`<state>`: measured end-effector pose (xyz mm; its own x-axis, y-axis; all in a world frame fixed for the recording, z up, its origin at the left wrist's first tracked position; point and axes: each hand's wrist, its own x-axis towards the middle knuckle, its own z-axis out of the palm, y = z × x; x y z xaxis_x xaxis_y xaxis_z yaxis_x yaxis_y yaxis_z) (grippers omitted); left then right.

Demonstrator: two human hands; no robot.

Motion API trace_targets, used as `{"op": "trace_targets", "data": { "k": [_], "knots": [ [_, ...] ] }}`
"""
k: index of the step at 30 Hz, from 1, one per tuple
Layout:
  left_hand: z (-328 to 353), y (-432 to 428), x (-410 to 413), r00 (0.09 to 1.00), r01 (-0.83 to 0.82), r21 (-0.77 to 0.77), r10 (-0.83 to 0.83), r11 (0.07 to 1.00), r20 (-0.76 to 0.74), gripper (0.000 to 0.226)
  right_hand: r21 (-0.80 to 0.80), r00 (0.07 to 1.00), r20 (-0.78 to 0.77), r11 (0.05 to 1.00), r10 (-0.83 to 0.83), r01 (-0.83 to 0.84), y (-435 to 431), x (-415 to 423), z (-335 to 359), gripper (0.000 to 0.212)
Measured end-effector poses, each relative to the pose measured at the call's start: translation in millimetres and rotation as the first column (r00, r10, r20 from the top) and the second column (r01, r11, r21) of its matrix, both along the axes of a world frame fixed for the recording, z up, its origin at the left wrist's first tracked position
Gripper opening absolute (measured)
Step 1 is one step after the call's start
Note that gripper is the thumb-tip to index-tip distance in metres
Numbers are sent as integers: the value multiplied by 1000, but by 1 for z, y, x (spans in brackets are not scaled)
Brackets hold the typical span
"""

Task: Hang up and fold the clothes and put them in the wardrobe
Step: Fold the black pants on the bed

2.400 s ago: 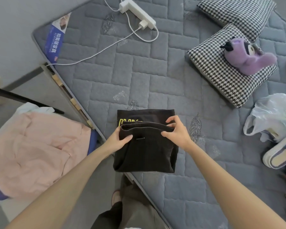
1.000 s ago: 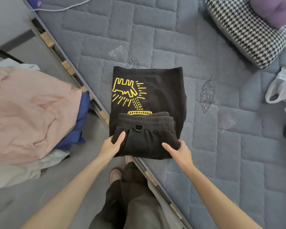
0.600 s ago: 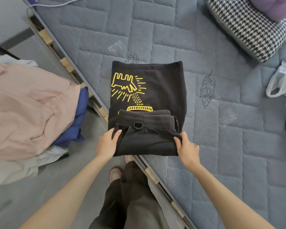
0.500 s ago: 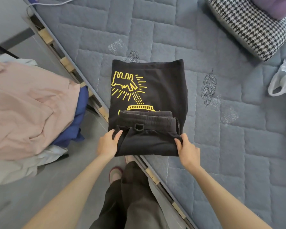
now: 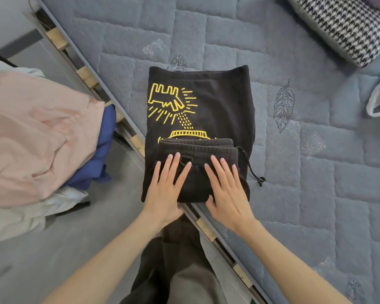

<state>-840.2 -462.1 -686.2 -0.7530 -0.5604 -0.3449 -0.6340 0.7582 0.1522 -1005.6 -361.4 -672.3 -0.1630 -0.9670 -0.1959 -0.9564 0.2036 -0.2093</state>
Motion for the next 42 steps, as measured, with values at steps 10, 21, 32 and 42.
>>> {"op": "trace_targets", "data": {
  "k": [10,21,32,42],
  "knots": [
    [-20,-15,3,990,100,-131,-85,986,114,99,342,968,-175,933,178,-110,-8,-18,-30,114],
    [40,-36,-2,974,-36,280,-29,959,225,87,455,974,64,863,217,-222,-24,-32,30,81],
    [118,-92,-14,966,-197,650,32,734,256,57,661,900,392,739,-190,-132,-63,-64,114,59],
    [106,-175,-43,829,-423,591,557,686,-53,36,269,877,318,921,-360,281,-129,-130,106,47]
  ]
}}
